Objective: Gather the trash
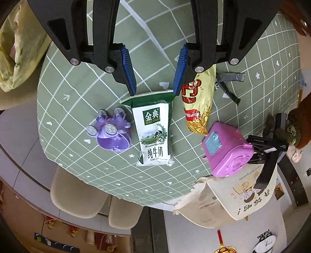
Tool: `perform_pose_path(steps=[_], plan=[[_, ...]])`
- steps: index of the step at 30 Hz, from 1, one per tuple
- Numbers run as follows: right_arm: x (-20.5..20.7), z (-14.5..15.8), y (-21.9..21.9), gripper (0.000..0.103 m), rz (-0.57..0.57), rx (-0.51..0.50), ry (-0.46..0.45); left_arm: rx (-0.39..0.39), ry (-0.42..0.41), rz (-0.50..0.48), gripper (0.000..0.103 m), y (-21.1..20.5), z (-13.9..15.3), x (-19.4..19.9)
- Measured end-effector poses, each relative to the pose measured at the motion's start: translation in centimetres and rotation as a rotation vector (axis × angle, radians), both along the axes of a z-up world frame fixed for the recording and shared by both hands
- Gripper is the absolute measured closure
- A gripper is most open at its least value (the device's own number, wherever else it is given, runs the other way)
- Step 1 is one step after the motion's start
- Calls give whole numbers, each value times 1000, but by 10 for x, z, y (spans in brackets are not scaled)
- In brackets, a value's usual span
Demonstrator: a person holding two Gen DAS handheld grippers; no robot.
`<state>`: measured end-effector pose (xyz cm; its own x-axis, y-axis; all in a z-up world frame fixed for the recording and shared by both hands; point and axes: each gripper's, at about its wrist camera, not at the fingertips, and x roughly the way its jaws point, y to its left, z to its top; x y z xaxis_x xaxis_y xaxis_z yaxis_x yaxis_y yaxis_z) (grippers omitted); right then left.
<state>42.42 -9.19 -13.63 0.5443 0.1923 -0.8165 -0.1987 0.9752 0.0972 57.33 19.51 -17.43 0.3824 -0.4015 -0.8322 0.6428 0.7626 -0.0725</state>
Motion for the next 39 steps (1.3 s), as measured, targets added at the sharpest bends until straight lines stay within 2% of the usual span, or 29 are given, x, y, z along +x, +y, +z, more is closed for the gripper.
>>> perform_pose_path(steps=[2, 5, 9, 15, 18, 22, 23, 26, 34, 39], plan=[[6, -3, 0, 65, 0, 3, 2, -18, 0, 6, 37, 0, -1, 0], [15, -6, 2, 65, 7, 2, -2, -18, -7, 41, 58, 2, 1, -1], [36, -1, 8, 65, 44, -2, -46, -48, 21, 108, 58, 10, 6, -12], [88, -11, 28, 65, 88, -69, -70, -48, 18, 213, 58, 22, 15, -69], [110, -14, 39, 65, 119, -90, -92, -109, 74, 284, 58, 28, 15, -97], [126, -23, 53, 66, 165, -70, -44, -115, 79, 354, 58, 21, 17, -135], [125, -28, 56, 70, 181, -63, -22, -126, 81, 376, 58, 19, 17, -144], [112, -29, 57, 77, 194, -62, -31, -150, 88, 424, 58, 11, 17, -164], [42, -29, 28, 77, 218, 66, 38, -165, 116, 489, 58, -4, 18, -192], [-4, -23, 17, 77, 258, 65, 27, -161, 90, 540, 58, -11, 30, -215]])
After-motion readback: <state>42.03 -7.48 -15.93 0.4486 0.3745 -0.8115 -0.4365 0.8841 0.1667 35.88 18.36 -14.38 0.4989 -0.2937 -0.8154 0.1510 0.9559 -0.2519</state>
